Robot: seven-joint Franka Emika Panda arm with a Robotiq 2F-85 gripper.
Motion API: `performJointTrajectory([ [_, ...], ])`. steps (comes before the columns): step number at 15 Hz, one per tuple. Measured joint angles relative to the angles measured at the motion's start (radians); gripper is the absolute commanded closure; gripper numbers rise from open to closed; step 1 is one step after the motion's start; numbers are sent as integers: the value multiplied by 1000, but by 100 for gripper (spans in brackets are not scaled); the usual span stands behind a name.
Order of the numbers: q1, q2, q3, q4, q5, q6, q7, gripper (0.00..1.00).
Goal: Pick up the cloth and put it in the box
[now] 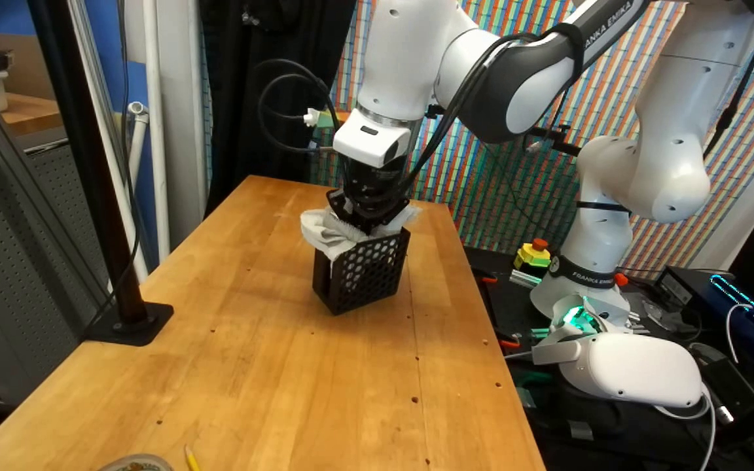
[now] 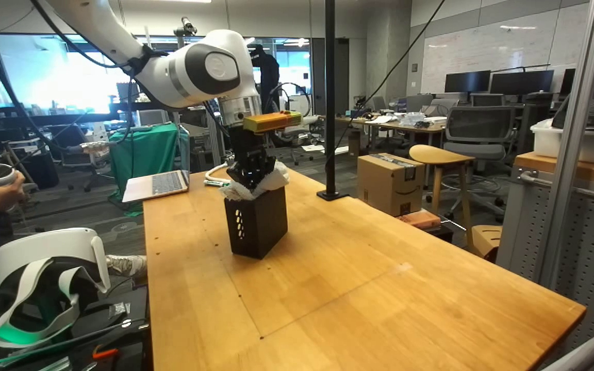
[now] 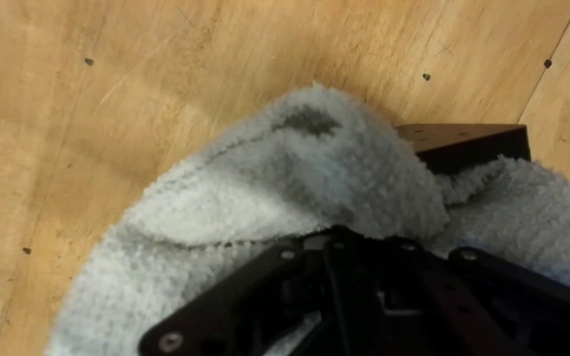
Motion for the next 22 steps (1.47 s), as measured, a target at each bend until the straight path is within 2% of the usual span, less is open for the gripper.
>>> performJointTrajectory([
  [4,13,-90,26,-20,-54,-4,68,85],
  [8,24,-158,32,-31,-56,-8,71,85],
  [12,25,-172,29,-36,-55,-4,56,85],
  [17,25,-139,9,-40,13,-10,-64,85],
  [22,25,-88,3,-37,18,-36,-197,85],
])
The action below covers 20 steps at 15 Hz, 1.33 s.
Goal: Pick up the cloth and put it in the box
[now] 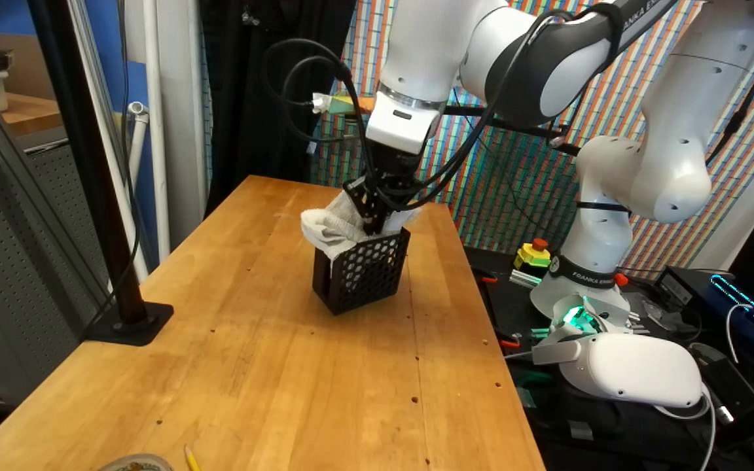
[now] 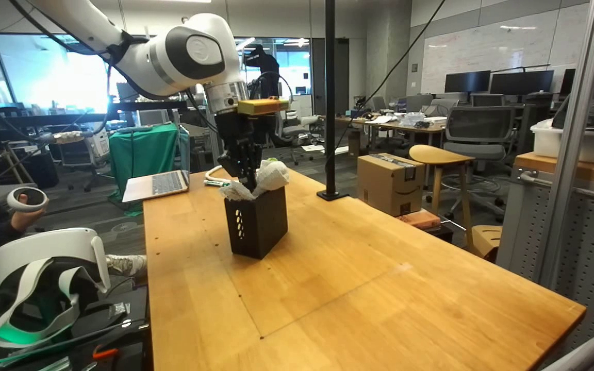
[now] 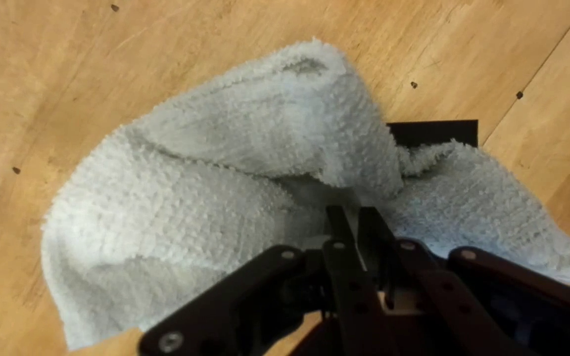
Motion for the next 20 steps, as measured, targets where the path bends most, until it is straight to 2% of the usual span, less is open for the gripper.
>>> performJointTrajectory([
  [7,-9,61,-2,10,1,7,-96,85],
  [12,-31,159,-9,32,49,27,-165,85],
  [20,-32,204,-7,93,46,0,-177,85],
])
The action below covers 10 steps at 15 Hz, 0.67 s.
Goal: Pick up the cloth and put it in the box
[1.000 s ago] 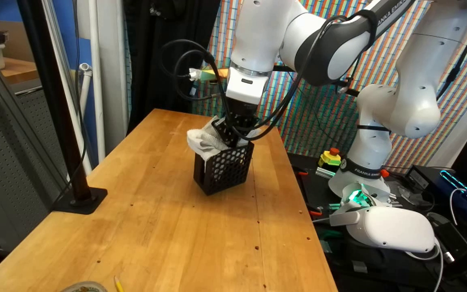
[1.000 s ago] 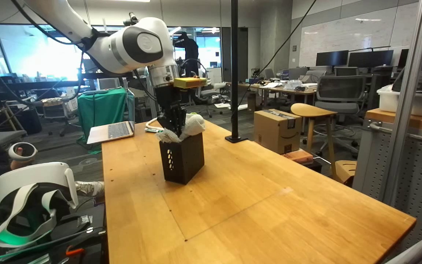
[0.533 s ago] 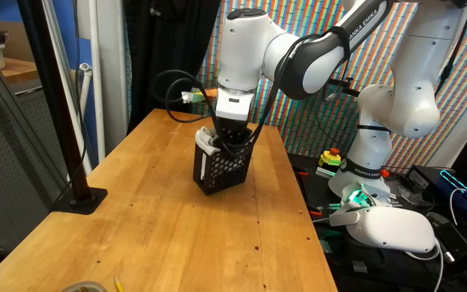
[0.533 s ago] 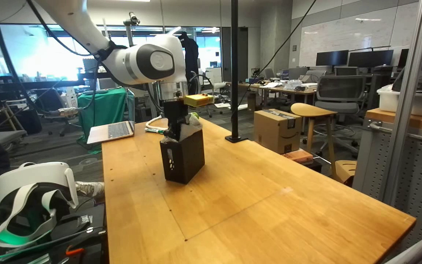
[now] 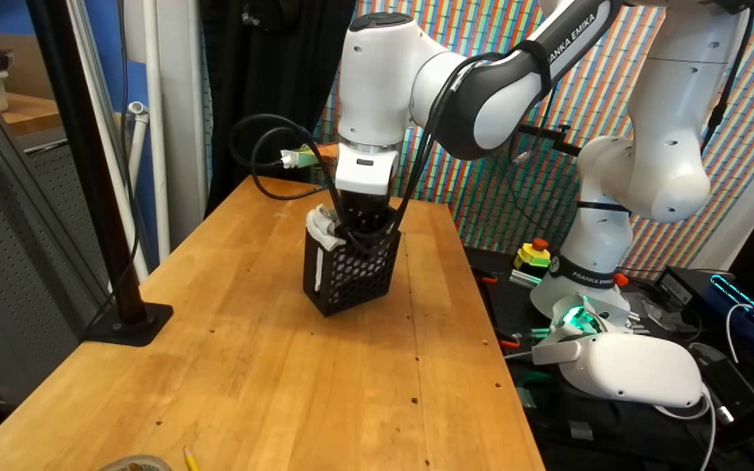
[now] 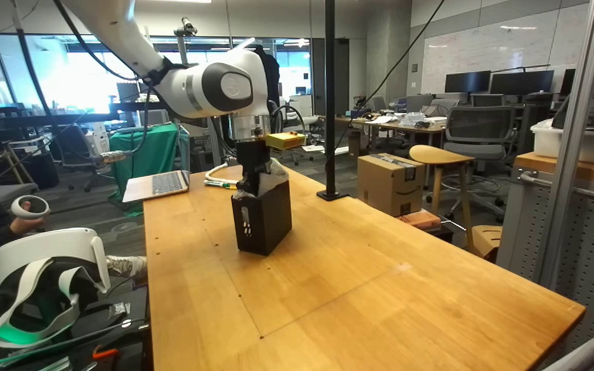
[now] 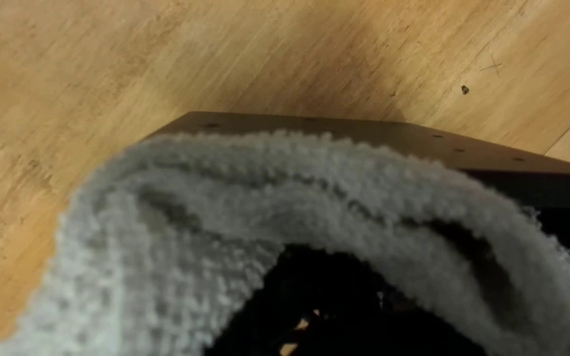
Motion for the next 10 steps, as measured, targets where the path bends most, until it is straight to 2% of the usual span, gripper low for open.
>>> performJointTrajectory([
  [5,12,-21,23,3,-73,-26,133,85],
  [10,37,-120,54,-7,-144,-58,299,85],
])
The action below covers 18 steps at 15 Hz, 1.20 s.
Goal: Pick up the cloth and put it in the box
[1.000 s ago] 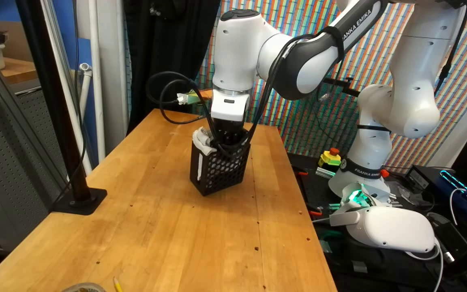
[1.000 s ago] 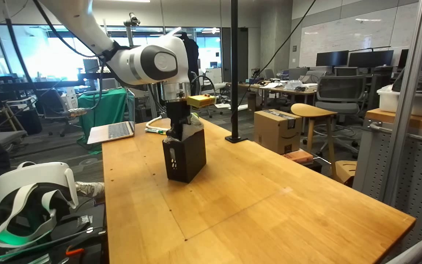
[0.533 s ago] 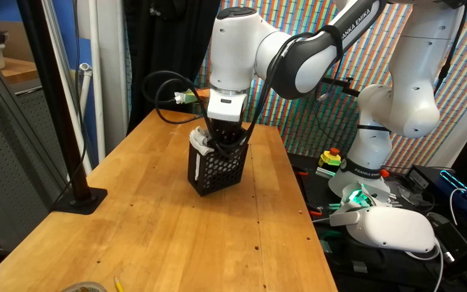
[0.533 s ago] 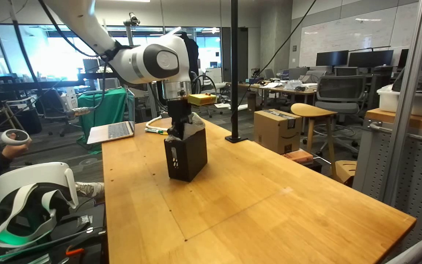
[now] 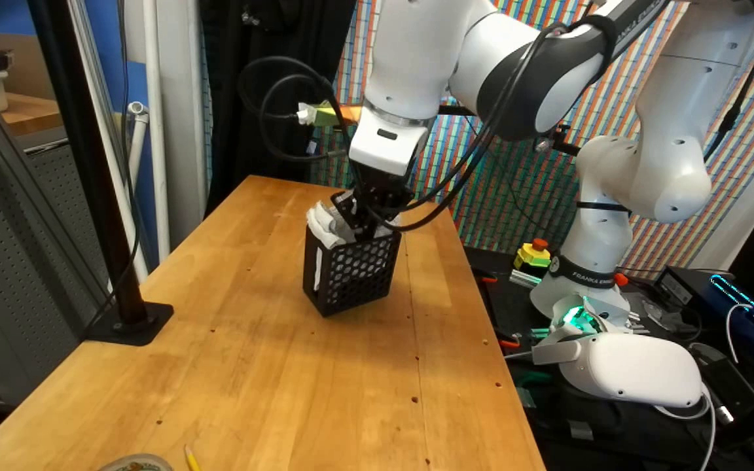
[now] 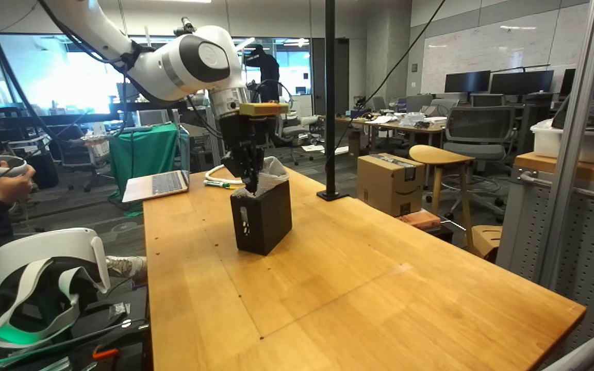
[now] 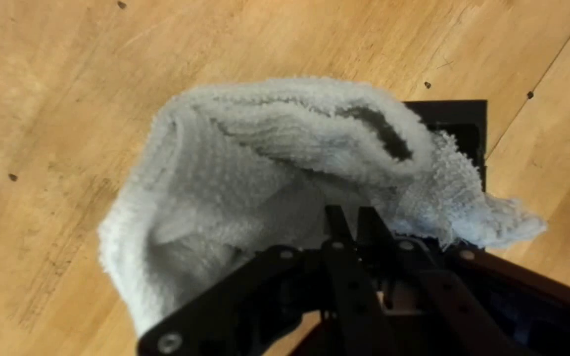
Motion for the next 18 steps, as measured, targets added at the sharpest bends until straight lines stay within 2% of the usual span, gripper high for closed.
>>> performJointTrajectory([
  [5,2,-112,3,4,-58,-35,100,85],
  [8,2,-139,-1,18,-79,-35,114,84],
  [9,2,-139,-3,25,-83,-34,114,68],
  [10,1,-138,-6,33,-84,-33,114,58],
  [12,-1,-129,-13,50,-84,-31,116,49],
  [18,-3,-46,-24,122,-57,-8,124,3],
])
